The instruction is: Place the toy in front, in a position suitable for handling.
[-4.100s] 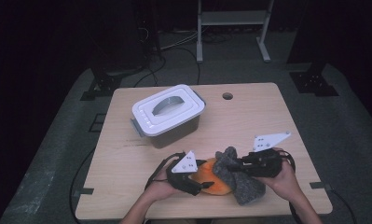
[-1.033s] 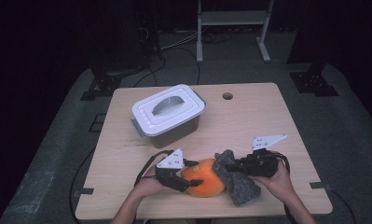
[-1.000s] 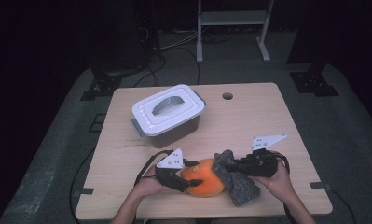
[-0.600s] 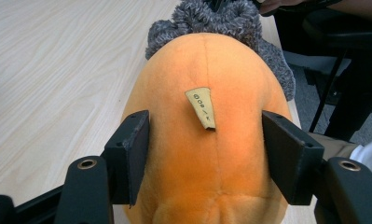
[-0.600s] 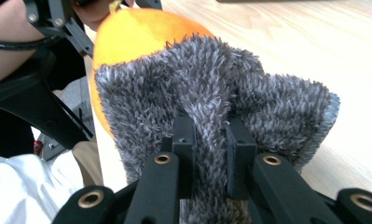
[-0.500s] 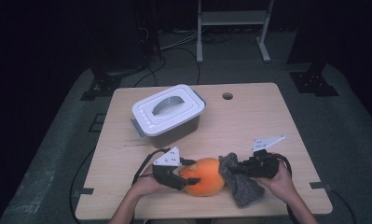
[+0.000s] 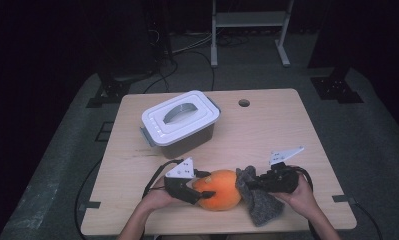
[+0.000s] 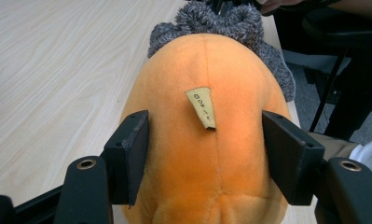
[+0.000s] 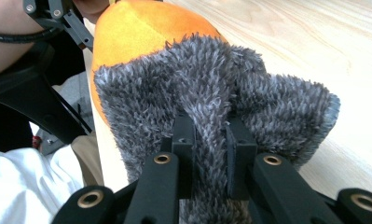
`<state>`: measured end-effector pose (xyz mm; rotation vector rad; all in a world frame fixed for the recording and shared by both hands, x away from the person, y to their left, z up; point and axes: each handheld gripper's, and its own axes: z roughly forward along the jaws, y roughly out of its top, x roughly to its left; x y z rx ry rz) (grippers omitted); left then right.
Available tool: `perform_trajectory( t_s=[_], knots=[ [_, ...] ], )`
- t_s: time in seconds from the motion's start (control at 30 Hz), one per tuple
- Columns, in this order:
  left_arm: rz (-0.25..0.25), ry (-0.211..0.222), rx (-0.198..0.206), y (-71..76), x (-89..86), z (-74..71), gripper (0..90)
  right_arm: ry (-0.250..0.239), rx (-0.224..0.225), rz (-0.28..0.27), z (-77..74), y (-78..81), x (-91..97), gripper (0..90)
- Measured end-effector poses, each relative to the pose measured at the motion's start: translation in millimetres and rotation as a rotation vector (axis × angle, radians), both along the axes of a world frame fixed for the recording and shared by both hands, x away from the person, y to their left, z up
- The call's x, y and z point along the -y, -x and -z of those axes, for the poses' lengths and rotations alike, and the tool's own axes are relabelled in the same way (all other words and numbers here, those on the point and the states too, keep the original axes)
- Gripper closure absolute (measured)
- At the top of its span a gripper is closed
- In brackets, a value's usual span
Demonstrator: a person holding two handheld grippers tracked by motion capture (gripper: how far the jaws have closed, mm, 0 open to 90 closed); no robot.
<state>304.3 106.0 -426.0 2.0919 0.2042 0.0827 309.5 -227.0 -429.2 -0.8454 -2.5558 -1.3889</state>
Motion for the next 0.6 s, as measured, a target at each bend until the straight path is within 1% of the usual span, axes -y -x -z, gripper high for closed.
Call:
perform_trajectory(
  t_s=[0.03, 0.07, 0.13, 0.2, 0.27, 0.3, 0.33, 0.4, 0.47, 0.5, 0.53, 0.6],
  knots=[
    [0.000, 0.000, -0.002, 0.0, 0.1, 0.0, 36.1, -0.008, 0.012, 0.006, -3.6, 0.6, 0.2, 76.9],
    [0.003, 0.002, -0.001, 0.3, 0.5, 0.4, 36.1, -0.027, 0.027, 0.006, -7.9, 0.9, 0.1, 76.9],
    [0.008, 0.001, 0.002, 0.9, 1.9, 0.7, 36.2, -0.080, 0.052, 0.003, -16.9, 1.1, -1.7, 77.0],
    [0.009, -0.004, 0.004, 0.8, 2.1, 0.1, 36.1, -0.093, 0.076, -0.009, -22.0, 2.0, -5.5, 76.9],
    [0.006, 0.000, 0.000, 0.1, 0.6, 0.2, 36.1, -0.068, 0.068, -0.017, -18.9, 1.9, -8.9, 76.9],
    [0.005, 0.000, 0.002, -0.6, -0.4, 0.1, 36.0, -0.040, 0.061, -0.019, -14.5, 1.5, -10.3, 76.8],
    [0.005, -0.001, 0.000, -1.0, -1.1, 0.0, 36.0, -0.022, 0.052, -0.022, -9.7, 1.1, -11.0, 76.7],
    [0.001, 0.001, -0.001, -1.6, -2.1, -0.2, 35.9, -0.012, 0.028, -0.024, -3.9, -0.3, -8.8, 76.6],
    [-0.005, 0.004, -0.009, -2.8, -4.3, -0.4, 35.5, 0.041, 0.030, -0.010, -0.5, -1.2, -5.6, 76.6],
    [-0.007, 0.008, -0.016, -3.1, -5.4, -0.2, 35.5, 0.061, 0.021, -0.005, 1.7, -1.6, -4.2, 76.5],
    [-0.010, 0.010, -0.019, -3.3, -5.8, -0.2, 35.5, 0.070, 0.017, 0.000, 3.1, -1.9, -2.7, 76.5],
    [-0.009, 0.007, -0.014, -3.0, -5.5, -0.4, 35.3, 0.048, 0.029, 0.007, -0.5, -1.9, -0.6, 76.6]
  ],
)
